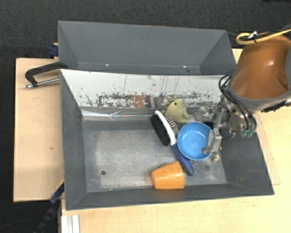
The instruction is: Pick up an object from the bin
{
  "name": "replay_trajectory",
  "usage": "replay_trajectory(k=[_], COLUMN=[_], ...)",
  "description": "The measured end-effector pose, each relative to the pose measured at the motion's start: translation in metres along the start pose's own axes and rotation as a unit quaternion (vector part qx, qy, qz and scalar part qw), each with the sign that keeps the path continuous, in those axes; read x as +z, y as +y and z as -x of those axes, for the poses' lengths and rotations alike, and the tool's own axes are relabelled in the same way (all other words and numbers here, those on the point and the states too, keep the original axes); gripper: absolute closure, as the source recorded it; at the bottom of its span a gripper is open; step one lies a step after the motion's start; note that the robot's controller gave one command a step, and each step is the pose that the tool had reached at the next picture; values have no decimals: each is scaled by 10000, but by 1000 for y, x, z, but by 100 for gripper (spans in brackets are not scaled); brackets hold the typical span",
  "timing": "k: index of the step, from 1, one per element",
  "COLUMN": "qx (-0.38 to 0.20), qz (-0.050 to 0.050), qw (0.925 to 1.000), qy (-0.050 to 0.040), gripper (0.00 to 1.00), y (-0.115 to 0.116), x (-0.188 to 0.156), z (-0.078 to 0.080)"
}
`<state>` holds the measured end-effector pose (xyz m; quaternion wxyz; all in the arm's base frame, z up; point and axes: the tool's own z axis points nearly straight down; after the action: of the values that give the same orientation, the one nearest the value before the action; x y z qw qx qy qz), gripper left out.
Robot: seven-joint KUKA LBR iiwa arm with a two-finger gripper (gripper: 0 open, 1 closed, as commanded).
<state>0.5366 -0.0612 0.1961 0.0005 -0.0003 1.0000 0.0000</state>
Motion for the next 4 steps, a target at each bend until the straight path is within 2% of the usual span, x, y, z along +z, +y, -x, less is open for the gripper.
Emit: replay_trajectory(k=[1, 2, 3, 4], qx=[-764, -772, -773, -779], qz=[7, 4, 3, 2], qw=[9970, 9970, 9970, 9970], qy=[-108, -33, -34, 26], gripper=[0, 100, 0, 0], y=[-11, -12, -12, -49], x=[117, 121, 121, 114], z=[35, 29, 29, -36])
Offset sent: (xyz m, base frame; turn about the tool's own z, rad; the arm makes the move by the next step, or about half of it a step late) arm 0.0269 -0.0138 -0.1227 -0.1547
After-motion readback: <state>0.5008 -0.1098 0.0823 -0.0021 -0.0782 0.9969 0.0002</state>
